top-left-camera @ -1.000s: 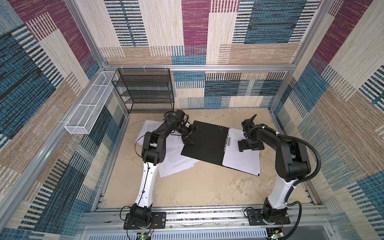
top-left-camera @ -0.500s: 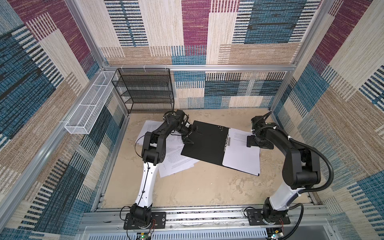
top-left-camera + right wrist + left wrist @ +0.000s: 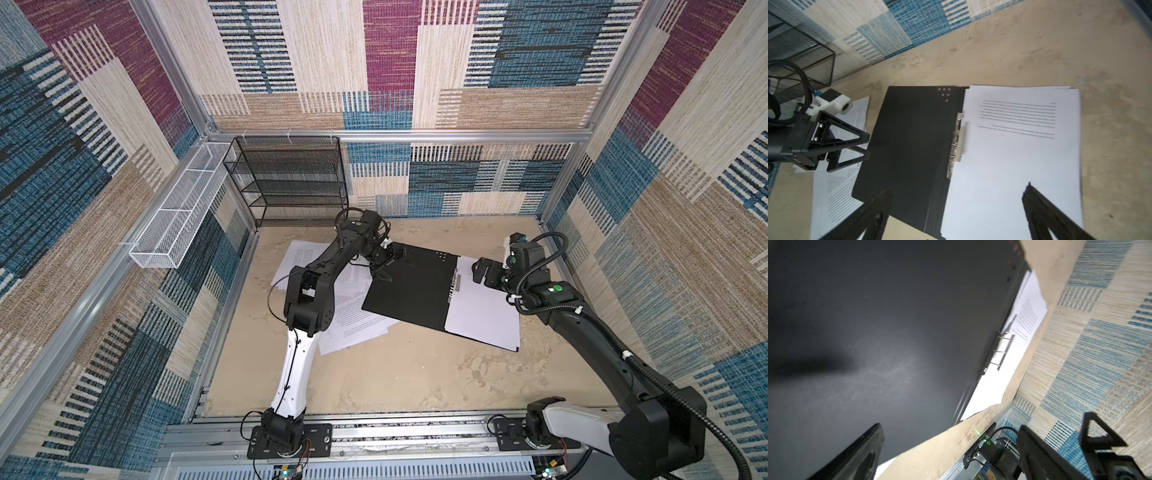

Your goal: Put the files into the folder

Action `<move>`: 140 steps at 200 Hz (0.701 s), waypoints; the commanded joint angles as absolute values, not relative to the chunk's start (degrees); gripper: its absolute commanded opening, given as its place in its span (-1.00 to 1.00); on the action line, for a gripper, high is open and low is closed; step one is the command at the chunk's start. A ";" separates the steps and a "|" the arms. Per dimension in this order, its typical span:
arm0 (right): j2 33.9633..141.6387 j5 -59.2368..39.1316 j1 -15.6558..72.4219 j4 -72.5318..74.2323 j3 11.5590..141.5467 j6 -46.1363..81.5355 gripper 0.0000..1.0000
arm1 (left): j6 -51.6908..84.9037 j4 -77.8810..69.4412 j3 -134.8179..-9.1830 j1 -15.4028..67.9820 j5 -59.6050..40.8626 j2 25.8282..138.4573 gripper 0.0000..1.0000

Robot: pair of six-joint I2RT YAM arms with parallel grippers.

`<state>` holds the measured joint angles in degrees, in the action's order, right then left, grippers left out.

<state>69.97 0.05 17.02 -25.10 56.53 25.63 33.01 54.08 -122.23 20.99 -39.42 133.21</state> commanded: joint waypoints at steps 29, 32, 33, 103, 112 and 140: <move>78.99 -4.01 35.42 -11.02 55.55 32.40 0.73 | 31.32 51.30 -104.50 11.90 -28.77 115.05 1.00; 79.96 -3.82 36.68 -10.45 55.36 32.66 0.68 | 30.95 51.32 -103.51 11.01 -28.66 114.42 1.00; 80.19 -3.84 37.11 -10.19 55.37 32.72 0.66 | 30.86 51.33 -102.95 10.69 -28.70 114.21 1.00; 96.60 -8.73 50.27 -1.10 52.58 36.48 -0.51 | 27.72 47.44 -73.65 3.58 -30.14 100.17 1.00; 97.48 -9.24 50.27 -0.76 52.10 36.65 -0.52 | 27.70 46.15 -71.04 3.82 -30.30 99.61 1.00; 98.69 -9.94 50.27 -0.16 50.20 37.49 -0.55 | 27.42 45.21 -67.67 5.32 -31.07 99.30 0.99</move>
